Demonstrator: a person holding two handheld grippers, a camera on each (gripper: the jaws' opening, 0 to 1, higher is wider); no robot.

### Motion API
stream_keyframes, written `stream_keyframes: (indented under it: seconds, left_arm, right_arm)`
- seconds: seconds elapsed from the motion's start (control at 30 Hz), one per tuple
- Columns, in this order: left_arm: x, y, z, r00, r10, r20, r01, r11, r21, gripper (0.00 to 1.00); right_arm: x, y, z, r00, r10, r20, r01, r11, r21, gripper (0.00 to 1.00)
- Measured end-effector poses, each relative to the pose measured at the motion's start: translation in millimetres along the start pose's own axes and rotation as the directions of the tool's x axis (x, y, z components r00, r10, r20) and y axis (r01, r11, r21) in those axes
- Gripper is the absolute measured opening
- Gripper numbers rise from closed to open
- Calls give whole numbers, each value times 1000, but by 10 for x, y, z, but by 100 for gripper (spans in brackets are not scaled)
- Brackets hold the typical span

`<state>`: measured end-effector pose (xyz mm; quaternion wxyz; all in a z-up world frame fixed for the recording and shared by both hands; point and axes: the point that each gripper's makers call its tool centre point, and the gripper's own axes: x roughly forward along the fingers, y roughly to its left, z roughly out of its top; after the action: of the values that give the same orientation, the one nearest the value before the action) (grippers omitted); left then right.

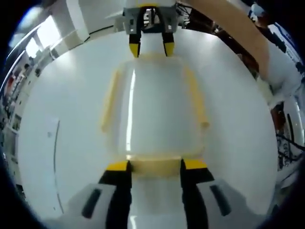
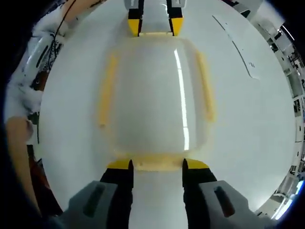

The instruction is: Snap each plastic latch of the storage box into its locked position after aligning the lid with the box until every specified latch is closed and the lid sits flush.

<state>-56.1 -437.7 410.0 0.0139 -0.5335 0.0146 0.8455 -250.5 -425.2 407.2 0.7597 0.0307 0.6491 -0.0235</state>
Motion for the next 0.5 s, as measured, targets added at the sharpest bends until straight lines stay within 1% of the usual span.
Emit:
stream_keyframes:
  seconds: [0.17, 0.4, 0.43, 0.5]
  left_arm:
    - [4, 19, -8, 1000, 2, -15, -2, 1000, -6, 39]
    - [0, 45, -22, 999, 4, -33, -4, 1000, -6, 40]
    - [-1, 42, -23, 999, 5, -37, -5, 1000, -6, 40]
    - [-2, 40, -25, 999, 4, -43, -4, 1000, -2, 40]
  right_arm:
    - [13, 12, -9, 1000, 0, -25, 0, 1000, 5, 40]
    - [25, 3, -11, 1000, -6, -24, 7, 1000, 17, 40]
    - [28, 8, -13, 1000, -7, -29, 8, 1000, 19, 40]
    - [37, 26, -12, 998, -7, -59, 8, 1000, 13, 40]
